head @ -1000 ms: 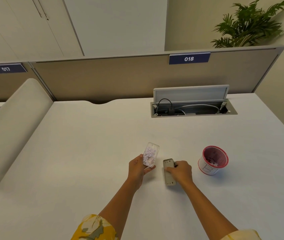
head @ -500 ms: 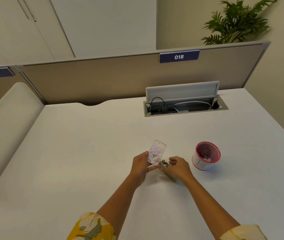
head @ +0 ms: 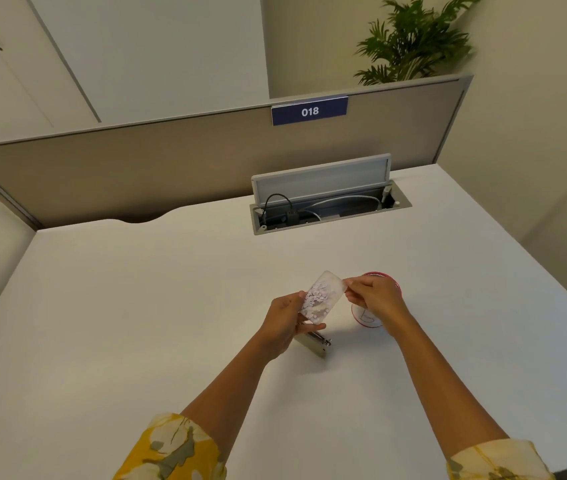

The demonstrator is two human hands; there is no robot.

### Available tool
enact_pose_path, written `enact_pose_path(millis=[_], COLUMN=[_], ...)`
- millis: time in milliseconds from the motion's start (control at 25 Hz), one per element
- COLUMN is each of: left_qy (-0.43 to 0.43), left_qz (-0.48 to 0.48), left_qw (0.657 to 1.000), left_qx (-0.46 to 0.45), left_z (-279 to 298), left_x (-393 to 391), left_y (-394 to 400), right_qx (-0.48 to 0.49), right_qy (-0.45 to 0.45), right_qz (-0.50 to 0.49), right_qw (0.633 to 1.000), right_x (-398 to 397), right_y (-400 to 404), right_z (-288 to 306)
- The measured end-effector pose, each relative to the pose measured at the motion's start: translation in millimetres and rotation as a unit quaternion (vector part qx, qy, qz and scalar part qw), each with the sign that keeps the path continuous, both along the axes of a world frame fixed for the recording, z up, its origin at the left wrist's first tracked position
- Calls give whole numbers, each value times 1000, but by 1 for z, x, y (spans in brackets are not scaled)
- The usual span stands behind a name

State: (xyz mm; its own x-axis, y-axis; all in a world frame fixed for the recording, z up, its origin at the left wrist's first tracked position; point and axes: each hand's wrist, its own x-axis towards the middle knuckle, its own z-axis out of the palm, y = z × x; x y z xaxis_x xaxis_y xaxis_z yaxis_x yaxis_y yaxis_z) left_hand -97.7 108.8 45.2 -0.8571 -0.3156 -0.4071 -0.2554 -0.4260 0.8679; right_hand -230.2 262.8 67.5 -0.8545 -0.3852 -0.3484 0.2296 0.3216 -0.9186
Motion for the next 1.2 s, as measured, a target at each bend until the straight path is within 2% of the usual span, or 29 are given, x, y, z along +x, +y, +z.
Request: enact_pose_path(millis=[160, 480, 560, 640, 720, 800, 920, 1040, 1200], left_qy=[-3, 3, 0, 3, 11, 21, 45, 61, 47], left_qz=[-28, -64, -34, 21, 26, -37, -131, -180, -222], left_qw=[1000, 998, 997, 988, 958, 912, 836, 773, 730], left_qx=[3, -24, -62, -154, -287, -407, -530, -605, -645], left_z=[12, 20, 19, 15, 7, -3, -10, -14, -13], left_x=[-21, -54, -59, -60, -58, -54, -48, -42, -38], left_y=[18, 46, 52, 55, 56, 58, 58, 56, 56], right_qx=[25, 0, -5, -7, 30, 69, 105, 152, 202], right_qy=[0, 45, 53, 70, 122, 182, 258, 346, 420], right_qz=[-39, -84, -119, -164, -193, -199, -178, -128, -35], right_qw=[999, 996, 991, 984, 973, 961, 944, 917, 884], right_x=[-14, -24, -28, -30, -30, -27, -25, -22, -17], right_y=[27, 64, 74, 84, 90, 92, 86, 75, 71], right_z=[-2, 12, 14, 17, 18, 21, 17, 9, -4])
